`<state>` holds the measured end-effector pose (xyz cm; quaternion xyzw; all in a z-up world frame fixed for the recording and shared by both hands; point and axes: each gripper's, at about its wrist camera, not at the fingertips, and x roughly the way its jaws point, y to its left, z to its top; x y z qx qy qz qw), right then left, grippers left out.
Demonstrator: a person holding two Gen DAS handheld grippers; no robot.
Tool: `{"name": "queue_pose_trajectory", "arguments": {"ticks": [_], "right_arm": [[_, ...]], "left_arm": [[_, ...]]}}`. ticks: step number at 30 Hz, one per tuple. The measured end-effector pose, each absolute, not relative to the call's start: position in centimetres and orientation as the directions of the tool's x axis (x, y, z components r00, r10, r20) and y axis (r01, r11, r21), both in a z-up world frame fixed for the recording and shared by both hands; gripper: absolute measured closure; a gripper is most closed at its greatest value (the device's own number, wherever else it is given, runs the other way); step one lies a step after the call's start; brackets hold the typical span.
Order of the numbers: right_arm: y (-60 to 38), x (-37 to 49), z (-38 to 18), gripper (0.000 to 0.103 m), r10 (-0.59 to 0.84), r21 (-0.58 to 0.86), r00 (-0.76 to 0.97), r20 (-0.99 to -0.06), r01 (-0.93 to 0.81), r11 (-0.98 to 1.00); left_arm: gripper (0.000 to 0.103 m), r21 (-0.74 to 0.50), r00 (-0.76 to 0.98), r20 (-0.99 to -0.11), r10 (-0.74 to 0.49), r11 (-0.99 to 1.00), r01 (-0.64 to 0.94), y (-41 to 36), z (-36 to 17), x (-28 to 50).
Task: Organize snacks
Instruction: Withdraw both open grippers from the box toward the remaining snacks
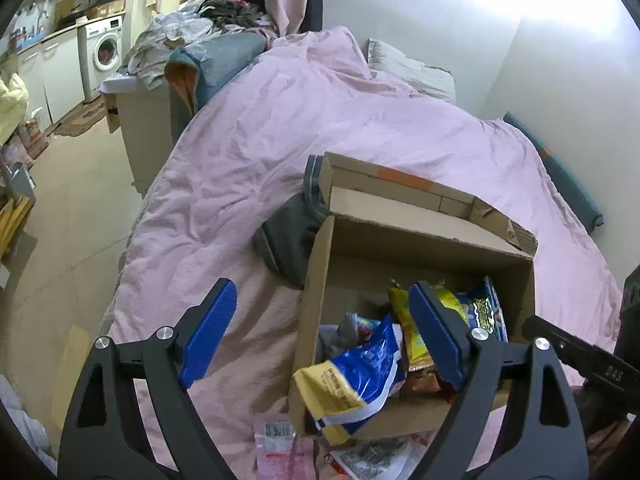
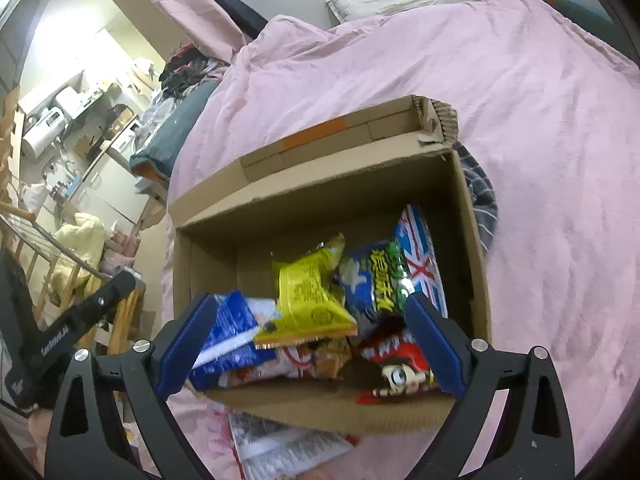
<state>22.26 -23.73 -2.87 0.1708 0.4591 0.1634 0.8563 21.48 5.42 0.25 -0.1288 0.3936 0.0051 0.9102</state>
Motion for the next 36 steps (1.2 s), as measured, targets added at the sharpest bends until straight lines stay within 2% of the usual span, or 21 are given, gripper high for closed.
{"name": "queue_pose_trajectory", "arguments": {"ticks": [7, 12, 17, 25, 29, 36], "right_arm": [[-23.7, 19.9, -3.4, 0.006, 0.438, 0.44, 0.495, -0.751, -0.12, 0.89], [-24.0, 18.2, -3.4, 0.006, 0.438, 0.445, 0.488, -0.755, -0.11, 0.889], [-24.4, 17.4, -3.4, 0.006, 0.436, 0.443, 0.487, -0.757, -0.109, 0.89], [-25.1, 17.4, -3.7, 0.006, 0.418, 0.429, 0.482, -0.77, -0.094, 0.898], [-25.5, 17.4, -3.8, 0.006, 0.419, 0.435, 0.477, -0.772, -0.084, 0.897], [-24.6, 16.7, -4.6, 0.006, 0.4, 0.401, 0.436, -0.806, -0.093, 0.911]], "left_arm": [[0.017, -0.185, 0.657, -0.753, -0.051, 0.973, -0.137, 6.3, -0.2, 19.7], [0.017, -0.049, 0.579, -0.814, 0.039, 0.99, -0.135, 6.0, -2.2, 19.4], [0.017, 0.023, 0.463, -0.884, 0.068, 0.995, -0.102, 4.9, -5.3, 19.7], [0.017, 0.069, 0.416, -0.905, 0.083, 0.996, -0.049, 1.8, -8.0, 21.9], [0.017, 0.084, 0.446, -0.89, 0.092, 0.996, -0.036, 1.1, -7.2, 21.5], [0.017, 0.007, 0.465, -0.884, 0.045, 0.997, -0.082, 3.7, -5.0, 19.6]]}}
